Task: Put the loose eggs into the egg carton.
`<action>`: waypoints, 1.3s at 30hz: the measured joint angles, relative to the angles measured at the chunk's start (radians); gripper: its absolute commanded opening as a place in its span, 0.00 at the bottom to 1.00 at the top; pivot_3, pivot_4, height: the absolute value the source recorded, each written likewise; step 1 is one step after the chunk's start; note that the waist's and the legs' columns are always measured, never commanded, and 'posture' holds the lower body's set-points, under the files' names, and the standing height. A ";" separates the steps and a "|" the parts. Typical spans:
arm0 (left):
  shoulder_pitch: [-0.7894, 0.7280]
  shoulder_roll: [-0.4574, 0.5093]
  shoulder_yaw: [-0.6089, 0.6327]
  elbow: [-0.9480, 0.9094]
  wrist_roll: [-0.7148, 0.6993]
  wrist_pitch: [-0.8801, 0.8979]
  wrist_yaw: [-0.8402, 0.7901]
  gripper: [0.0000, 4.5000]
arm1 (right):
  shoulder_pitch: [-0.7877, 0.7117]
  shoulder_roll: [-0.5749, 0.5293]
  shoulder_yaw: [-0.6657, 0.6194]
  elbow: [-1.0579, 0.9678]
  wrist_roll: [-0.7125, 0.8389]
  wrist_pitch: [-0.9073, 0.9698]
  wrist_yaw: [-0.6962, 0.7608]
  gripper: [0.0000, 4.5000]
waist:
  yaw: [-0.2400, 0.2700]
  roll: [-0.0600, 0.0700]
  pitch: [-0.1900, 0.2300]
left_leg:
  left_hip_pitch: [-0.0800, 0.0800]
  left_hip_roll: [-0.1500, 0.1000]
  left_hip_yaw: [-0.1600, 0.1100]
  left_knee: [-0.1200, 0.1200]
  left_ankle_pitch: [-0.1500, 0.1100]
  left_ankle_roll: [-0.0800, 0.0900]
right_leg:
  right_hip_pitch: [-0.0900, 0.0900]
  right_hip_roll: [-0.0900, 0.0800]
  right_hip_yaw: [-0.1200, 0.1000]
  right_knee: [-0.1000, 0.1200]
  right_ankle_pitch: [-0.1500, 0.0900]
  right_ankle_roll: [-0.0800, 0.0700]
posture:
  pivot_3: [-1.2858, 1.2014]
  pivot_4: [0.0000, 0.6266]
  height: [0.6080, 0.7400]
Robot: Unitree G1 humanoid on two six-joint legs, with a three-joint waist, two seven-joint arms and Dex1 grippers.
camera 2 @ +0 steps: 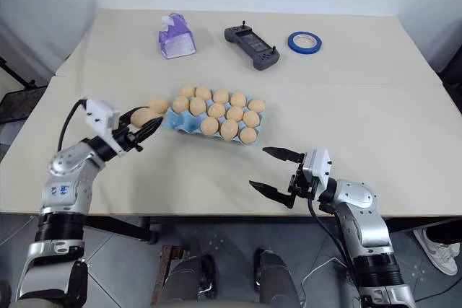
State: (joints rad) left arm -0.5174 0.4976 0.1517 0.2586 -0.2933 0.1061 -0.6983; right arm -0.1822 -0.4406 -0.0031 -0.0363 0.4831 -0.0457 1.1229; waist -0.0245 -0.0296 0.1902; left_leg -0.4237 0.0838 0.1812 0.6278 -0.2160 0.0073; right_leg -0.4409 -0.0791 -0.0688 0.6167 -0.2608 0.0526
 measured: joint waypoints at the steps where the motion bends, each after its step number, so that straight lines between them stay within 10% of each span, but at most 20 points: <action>1: -0.022 -0.012 -0.020 -0.005 0.002 0.013 -0.006 0.51 | 0.001 0.000 0.000 -0.001 0.000 0.000 -0.001 1.00 | -0.001 0.000 0.000 | 0.000 0.000 0.000 0.001 0.000 0.000 | 0.001 0.000 0.000 0.000 0.000 0.001 | 0.52 0.24 1.00; 5: -0.132 -0.059 -0.087 0.111 0.044 0.011 -0.011 0.51 | 0.009 0.002 -0.001 -0.008 -0.001 -0.003 -0.011 1.00 | -0.006 0.000 0.000 | 0.000 -0.002 0.000 0.002 0.000 0.001 | 0.001 0.001 0.001 0.000 0.001 0.001 | 0.52 0.24 1.00; 13: -0.236 -0.101 -0.101 0.338 0.085 -0.043 0.014 1.00 | 0.019 0.006 -0.002 -0.047 -0.009 -0.022 -0.038 1.00 | -0.005 0.000 0.000 | 0.000 -0.002 -0.002 0.001 0.000 0.001 | -0.001 0.002 -0.001 0.003 -0.001 -0.002 | 0.52 0.24 1.00; 29: 0.311 0.148 0.212 -0.032 -0.073 -0.085 -0.136 1.00 | 0.023 0.013 -0.003 -0.030 -0.010 -0.037 -0.035 1.00 | -0.027 0.000 0.000 | 0.001 0.002 -0.003 0.000 0.001 -0.001 | -0.003 0.000 0.001 0.005 -0.004 -0.008 | 0.52 0.24 1.00; 39: 0.531 0.083 0.355 -0.137 -0.099 -0.116 -0.014 1.00 | -0.027 0.013 -0.005 0.041 -0.010 -0.044 -0.006 1.00 | -0.013 -0.001 -0.001 | -0.001 0.001 -0.002 -0.009 0.000 0.000 | -0.002 0.000 0.009 -0.010 -0.010 -0.018 | 0.52 0.24 1.00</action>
State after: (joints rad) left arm 0.0133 0.5809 0.5067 0.1211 -0.3924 -0.0098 -0.7124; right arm -0.2095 -0.4278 -0.0077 0.0049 0.4729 -0.0900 1.1168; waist -0.0371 -0.0306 0.1897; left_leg -0.4250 0.0851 0.1791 0.6192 -0.2155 0.0068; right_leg -0.4425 -0.0788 -0.0602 0.6071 -0.2703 0.0346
